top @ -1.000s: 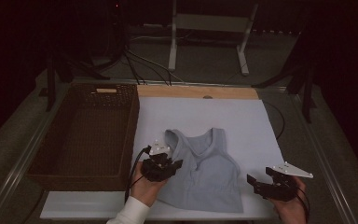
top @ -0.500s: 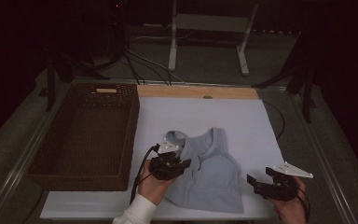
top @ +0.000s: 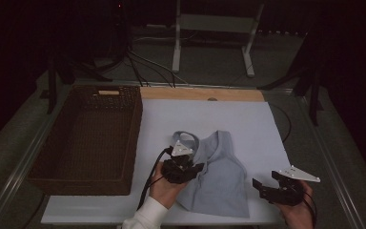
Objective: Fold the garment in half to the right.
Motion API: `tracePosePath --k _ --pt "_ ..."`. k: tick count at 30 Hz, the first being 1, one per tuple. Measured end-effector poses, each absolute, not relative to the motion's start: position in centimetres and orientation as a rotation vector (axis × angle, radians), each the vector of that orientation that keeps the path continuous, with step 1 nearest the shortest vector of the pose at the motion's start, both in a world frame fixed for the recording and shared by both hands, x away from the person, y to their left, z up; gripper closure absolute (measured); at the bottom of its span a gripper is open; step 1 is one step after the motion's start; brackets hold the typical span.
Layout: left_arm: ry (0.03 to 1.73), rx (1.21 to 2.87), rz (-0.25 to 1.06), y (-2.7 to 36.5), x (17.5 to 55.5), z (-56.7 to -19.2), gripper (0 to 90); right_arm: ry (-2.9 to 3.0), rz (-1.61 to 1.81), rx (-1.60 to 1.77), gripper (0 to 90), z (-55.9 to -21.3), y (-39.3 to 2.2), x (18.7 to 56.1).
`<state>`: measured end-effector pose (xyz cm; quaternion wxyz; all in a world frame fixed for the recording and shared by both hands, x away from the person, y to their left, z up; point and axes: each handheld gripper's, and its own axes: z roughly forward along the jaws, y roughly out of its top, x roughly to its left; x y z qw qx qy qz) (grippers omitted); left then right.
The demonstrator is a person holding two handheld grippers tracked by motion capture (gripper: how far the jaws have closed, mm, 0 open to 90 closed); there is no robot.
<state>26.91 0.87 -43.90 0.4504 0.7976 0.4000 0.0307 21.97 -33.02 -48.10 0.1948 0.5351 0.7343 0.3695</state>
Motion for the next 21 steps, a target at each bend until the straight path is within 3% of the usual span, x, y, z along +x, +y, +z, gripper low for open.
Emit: tracePosePath --k 21 --pt "0.894 2.040 0.051 -3.2 26.6 -44.0 74.6 2.065 1.026 1.498 18.0 -48.1 -32.8 22.0"
